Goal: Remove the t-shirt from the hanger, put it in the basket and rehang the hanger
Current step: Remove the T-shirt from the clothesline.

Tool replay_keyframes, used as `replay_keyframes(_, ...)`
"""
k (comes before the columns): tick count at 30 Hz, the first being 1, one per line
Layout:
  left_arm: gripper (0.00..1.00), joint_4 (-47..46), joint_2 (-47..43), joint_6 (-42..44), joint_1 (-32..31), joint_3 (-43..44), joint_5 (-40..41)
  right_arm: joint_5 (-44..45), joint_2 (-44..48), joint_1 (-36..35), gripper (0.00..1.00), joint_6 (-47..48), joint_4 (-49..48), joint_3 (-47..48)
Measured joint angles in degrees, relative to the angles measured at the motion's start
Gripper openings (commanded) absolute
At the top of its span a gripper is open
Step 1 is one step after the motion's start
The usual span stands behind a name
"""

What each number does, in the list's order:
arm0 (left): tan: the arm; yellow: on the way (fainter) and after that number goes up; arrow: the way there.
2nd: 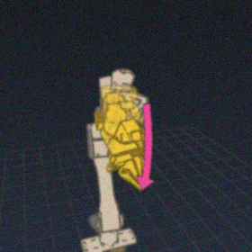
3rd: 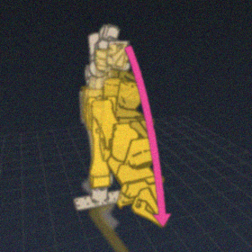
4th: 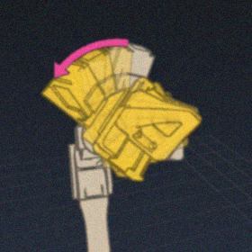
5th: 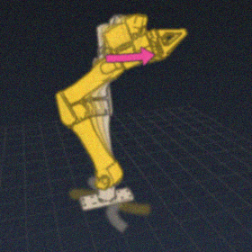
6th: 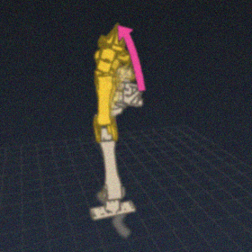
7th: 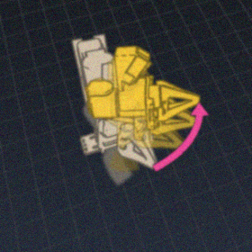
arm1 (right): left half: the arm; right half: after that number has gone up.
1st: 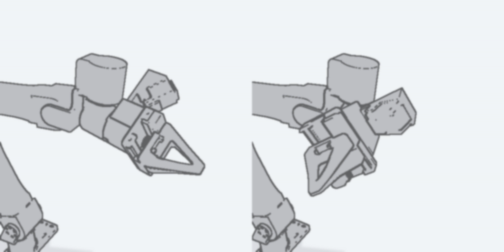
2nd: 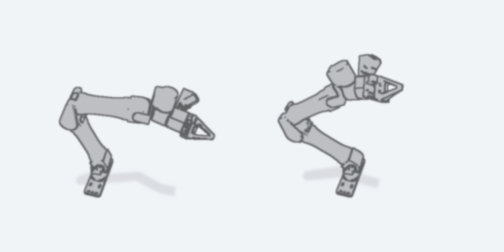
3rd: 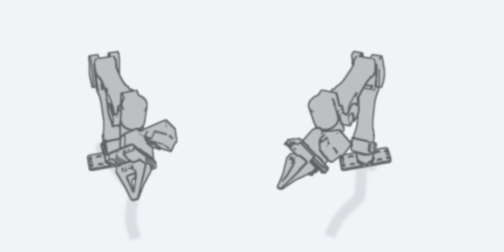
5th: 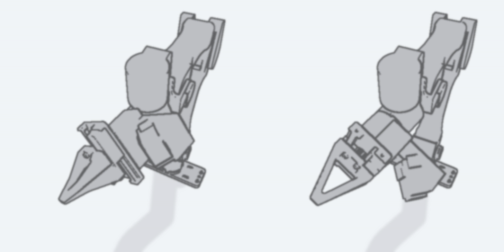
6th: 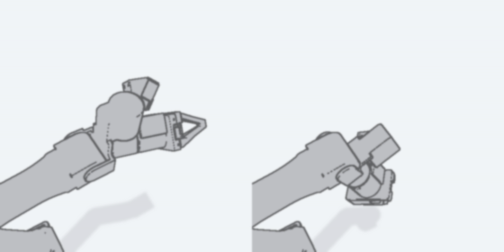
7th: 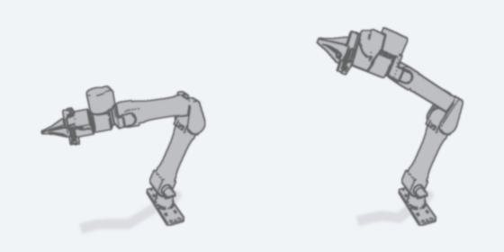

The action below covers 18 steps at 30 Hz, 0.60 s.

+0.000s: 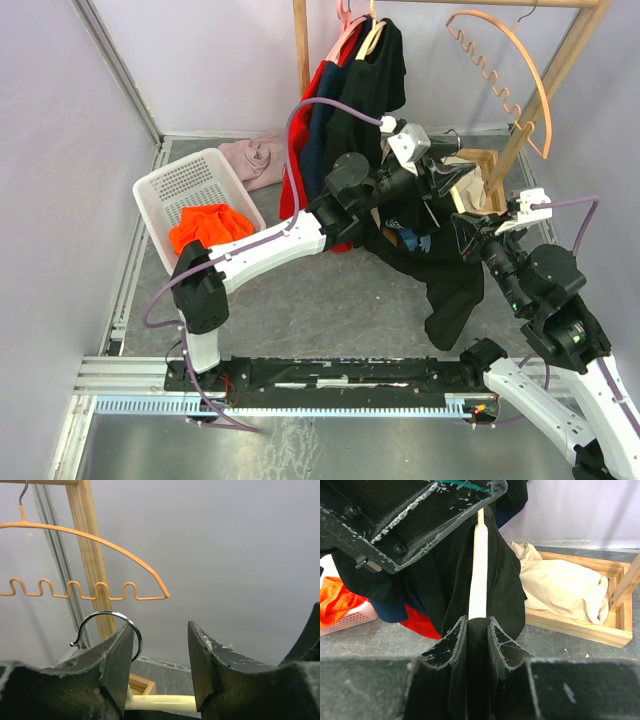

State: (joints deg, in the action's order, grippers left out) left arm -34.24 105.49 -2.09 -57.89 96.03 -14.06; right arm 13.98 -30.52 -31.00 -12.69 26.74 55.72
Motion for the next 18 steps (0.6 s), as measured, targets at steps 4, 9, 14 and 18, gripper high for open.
replay_keyframes(4,0.54,0.8,0.9,0.0,0.2,1.3,0.0,-0.3,0.1,0.0,0.01,-0.1,-0.2,0.0)
replay_keyframes(9,0.48,1.3,1.3,0.0,1.1,2.0,0.4,-1.1,0.3,0.0,0.01,-0.2,-0.2,-0.4)
replay_keyframes(14,0.17,1.6,1.8,-0.2,1.8,2.1,0.6,-1.5,0.7,0.0,0.01,-0.5,-0.2,-1.2)
replay_keyframes(18,0.03,1.6,1.8,-0.7,1.9,2.1,0.5,-1.7,0.4,0.0,0.01,-0.6,-0.4,-1.2)
